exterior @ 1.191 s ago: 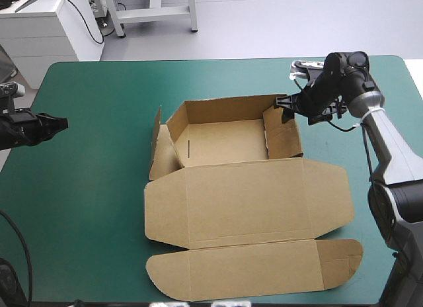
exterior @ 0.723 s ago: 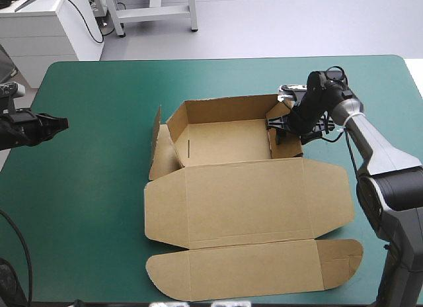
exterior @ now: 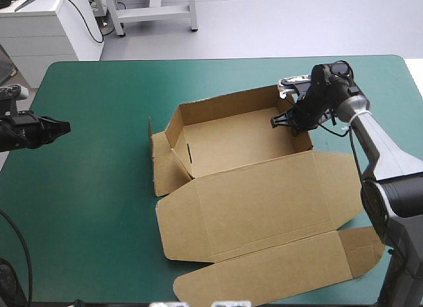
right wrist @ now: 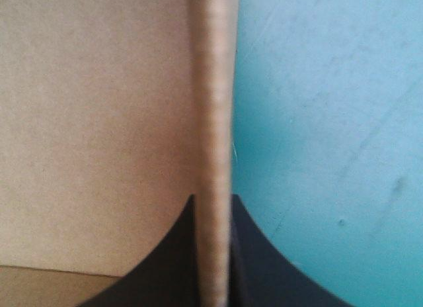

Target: Fold the box

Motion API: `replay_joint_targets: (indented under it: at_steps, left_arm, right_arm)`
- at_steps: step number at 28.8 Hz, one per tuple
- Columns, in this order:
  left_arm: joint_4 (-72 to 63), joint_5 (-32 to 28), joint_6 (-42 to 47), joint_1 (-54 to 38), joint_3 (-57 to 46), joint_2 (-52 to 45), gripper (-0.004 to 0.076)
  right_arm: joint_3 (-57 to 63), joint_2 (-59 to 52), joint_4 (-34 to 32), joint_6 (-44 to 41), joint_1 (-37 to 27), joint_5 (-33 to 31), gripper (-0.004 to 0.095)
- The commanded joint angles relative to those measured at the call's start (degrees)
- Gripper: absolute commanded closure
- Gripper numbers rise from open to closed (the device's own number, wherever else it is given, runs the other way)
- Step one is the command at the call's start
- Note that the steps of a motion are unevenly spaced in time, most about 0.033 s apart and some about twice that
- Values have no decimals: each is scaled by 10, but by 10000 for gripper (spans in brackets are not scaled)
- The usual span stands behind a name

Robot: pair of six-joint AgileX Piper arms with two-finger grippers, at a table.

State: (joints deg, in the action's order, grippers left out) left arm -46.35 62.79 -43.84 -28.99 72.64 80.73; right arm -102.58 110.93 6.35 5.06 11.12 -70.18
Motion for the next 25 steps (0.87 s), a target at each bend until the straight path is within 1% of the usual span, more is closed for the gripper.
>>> replay_joint_targets:
  at_steps: [1, 7, 16, 19, 22, 25]
  left_arm:
    - [-38, -17, -2, 1, 14, -18, 732]
    - [-62, -32, 5, 1, 14, -14, 731]
    - [-112, -32, 3, 6, 14, 42, 732]
    - [-119, -35, -10, 33, 14, 71, 732]
    - [-114, -50, -12, 79, 14, 97, 732]
    - [-115, -61, -12, 126, 14, 118, 732]
  right_arm:
    - [-24, -83, 8, 26, -1, -13, 908]
    - [-24, -175, 9, 31, -1, -13, 910]
    - [-28, -241, 57, 34, -1, -12, 910]
    - [-49, -239, 72, 35, -1, -9, 910]
    - [-73, -239, 93, 35, -1, 7, 910]
    - [-95, -236, 93, 35, -1, 8, 910]
